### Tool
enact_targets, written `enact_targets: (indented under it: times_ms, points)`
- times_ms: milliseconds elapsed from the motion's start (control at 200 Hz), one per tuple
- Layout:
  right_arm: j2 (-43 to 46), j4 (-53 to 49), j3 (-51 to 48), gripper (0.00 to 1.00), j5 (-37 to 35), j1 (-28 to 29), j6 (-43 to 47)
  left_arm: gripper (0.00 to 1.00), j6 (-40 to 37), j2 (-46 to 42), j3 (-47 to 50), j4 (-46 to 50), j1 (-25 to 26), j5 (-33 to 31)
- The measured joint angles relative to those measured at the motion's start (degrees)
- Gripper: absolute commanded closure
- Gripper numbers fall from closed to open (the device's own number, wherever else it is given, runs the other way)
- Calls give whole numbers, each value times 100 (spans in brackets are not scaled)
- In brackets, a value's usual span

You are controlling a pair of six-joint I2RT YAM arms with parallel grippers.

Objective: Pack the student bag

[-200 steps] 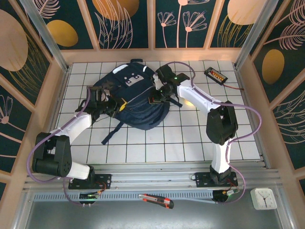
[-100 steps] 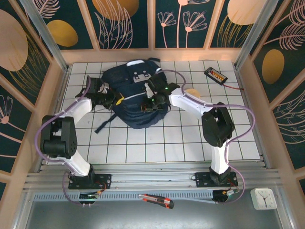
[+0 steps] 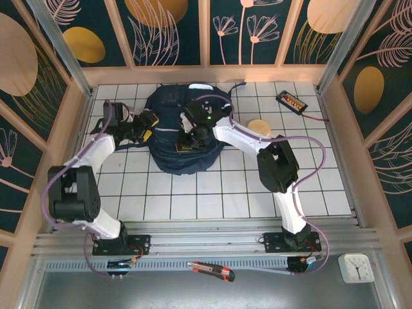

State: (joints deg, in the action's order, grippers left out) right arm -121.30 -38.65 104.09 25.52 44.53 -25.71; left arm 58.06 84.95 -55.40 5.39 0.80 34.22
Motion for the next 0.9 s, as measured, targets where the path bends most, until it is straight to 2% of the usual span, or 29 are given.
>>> enact_targets:
  times_ms: [195, 320, 510, 901]
  points:
    - [-22, -254, 289, 100, 72, -72, 98, 32, 981, -890, 706, -474, 87, -72]
    - [-63, -396, 549, 100, 74, -98, 142, 31, 1475, -1139, 872, -719, 391, -201]
    - [-76, -494, 619, 100, 76, -105, 151, 31, 2050, -940, 981, -1176, 1036, -306]
    - [-79, -494, 619, 100, 22, -52, 157, 31, 2680, -501, 1318, -1523, 1058, -323]
